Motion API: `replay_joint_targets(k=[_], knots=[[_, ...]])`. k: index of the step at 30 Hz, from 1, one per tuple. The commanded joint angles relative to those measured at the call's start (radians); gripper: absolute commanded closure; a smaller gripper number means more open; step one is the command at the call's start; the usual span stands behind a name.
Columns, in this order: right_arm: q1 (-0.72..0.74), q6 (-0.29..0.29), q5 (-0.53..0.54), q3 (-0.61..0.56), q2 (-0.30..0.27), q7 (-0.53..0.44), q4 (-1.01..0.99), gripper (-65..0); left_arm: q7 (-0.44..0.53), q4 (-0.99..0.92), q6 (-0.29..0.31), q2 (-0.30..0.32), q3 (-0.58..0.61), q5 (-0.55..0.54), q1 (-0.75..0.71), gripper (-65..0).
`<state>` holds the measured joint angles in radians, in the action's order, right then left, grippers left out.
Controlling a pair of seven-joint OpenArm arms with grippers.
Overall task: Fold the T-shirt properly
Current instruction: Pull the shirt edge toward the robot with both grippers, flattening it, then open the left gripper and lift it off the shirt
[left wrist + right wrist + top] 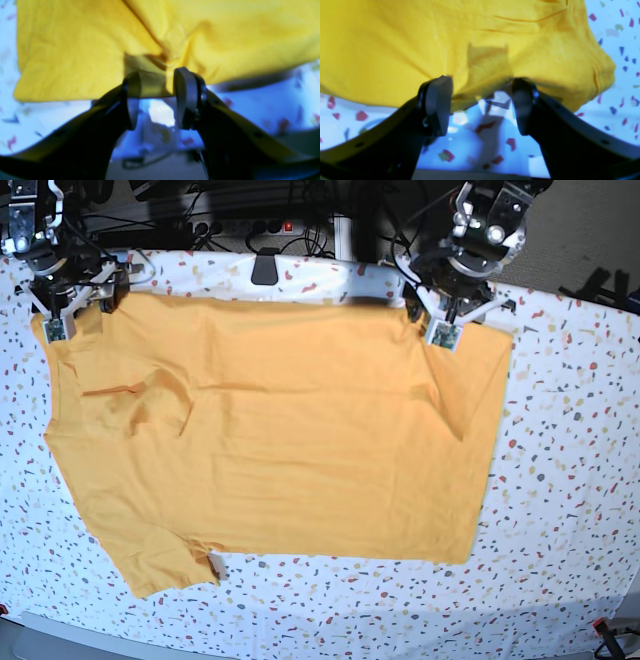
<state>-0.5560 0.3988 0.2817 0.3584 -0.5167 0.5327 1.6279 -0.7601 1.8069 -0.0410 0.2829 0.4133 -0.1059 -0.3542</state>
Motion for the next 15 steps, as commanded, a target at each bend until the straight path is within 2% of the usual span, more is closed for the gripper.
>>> replay_joint_targets(k=[1,6,15], knots=[[-0.012,-0.002,-0.035,0.004,-0.025,0.047,0.002,-37.8,-0.136,0.001,0.026,0.003,0.012,-0.040,-0.035,-24.5],[-0.012,-0.002,-0.035,0.004,-0.060,0.059,0.002,-37.8,-0.141,0.026,-0.017,0.003,0.012,-0.040,-0.053,-24.5],[-0.013,-0.002,-0.035,0.009,-0.063,0.083,0.002,-37.8,-0.168,0.055,-0.043,0.003,0.012,-0.024,-0.085,-24.5]])
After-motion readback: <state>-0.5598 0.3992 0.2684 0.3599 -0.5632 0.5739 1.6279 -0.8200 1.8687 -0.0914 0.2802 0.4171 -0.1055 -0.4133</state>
